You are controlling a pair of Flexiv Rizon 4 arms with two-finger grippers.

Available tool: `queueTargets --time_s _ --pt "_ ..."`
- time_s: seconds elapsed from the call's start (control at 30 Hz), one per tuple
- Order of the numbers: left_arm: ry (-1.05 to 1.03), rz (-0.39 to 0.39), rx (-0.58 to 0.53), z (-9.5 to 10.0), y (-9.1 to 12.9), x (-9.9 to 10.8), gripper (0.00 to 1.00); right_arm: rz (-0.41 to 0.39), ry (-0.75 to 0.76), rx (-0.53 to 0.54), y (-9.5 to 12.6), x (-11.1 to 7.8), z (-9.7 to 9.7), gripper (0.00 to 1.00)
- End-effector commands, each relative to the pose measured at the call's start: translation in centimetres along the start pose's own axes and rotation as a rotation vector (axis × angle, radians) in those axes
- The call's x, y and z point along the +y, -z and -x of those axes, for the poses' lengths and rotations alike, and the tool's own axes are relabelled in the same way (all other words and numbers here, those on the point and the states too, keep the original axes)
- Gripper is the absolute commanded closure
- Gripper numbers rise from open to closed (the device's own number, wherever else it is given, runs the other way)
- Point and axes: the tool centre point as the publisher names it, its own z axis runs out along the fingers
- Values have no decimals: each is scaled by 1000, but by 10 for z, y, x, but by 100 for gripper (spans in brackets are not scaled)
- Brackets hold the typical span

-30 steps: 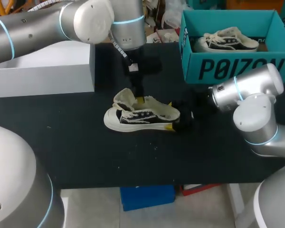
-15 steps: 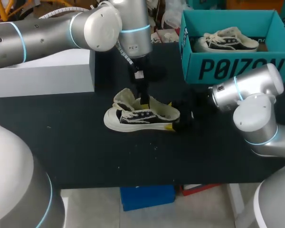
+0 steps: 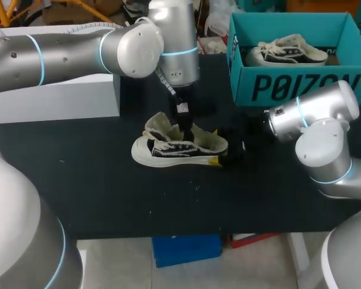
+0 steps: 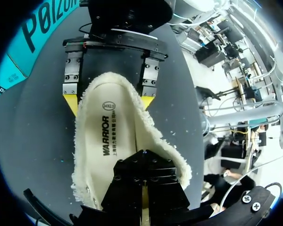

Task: Take the shoe out of the shoebox, open the shoe tongue, remove and reinsert the insole, then place the shoe into the shoebox

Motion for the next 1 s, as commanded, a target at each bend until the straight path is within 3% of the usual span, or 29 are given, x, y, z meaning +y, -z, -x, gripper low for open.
queueTargets --time_s 0.03,1.0 --pt "0 8 8 4 -5 -2 100 -2 -2 0 -1 -3 1 100" --pt "-8 6 -37 4 -4 -3 100 -2 -2 0 -1 -3 1 100"
